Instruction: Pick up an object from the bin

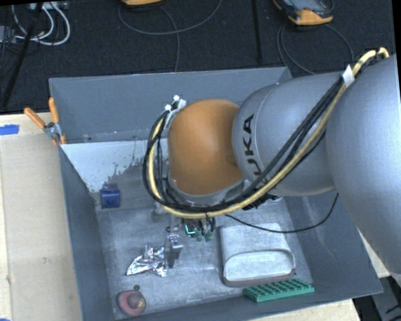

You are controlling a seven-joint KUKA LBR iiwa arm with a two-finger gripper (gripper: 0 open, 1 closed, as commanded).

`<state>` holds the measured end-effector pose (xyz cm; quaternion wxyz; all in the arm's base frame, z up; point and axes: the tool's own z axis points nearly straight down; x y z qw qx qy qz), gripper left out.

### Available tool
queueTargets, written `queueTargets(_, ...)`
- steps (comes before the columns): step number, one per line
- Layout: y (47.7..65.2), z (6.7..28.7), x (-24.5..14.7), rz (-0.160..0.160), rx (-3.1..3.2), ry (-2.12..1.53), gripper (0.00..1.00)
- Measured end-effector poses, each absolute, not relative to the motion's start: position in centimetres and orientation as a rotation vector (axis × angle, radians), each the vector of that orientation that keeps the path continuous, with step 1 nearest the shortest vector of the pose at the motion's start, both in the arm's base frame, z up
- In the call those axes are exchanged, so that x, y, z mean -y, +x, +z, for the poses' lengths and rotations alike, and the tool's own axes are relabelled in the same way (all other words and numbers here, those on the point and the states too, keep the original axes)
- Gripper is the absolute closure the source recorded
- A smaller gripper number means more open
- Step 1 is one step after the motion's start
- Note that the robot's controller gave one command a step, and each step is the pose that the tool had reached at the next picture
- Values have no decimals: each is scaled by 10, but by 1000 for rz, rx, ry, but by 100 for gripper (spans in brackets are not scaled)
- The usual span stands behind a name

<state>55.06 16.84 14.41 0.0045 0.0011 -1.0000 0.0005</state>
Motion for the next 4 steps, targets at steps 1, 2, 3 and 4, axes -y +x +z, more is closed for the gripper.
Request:
queueTargets(1,554,69,-180,-3,3142,58,0)
queueTargets(2,555,73,-180,-5,3142,55,100)
queueTargets(3,550,241,-170,-3,3149,80,100)
queueTargets(4,541,233,-173,0,3097,522,100)
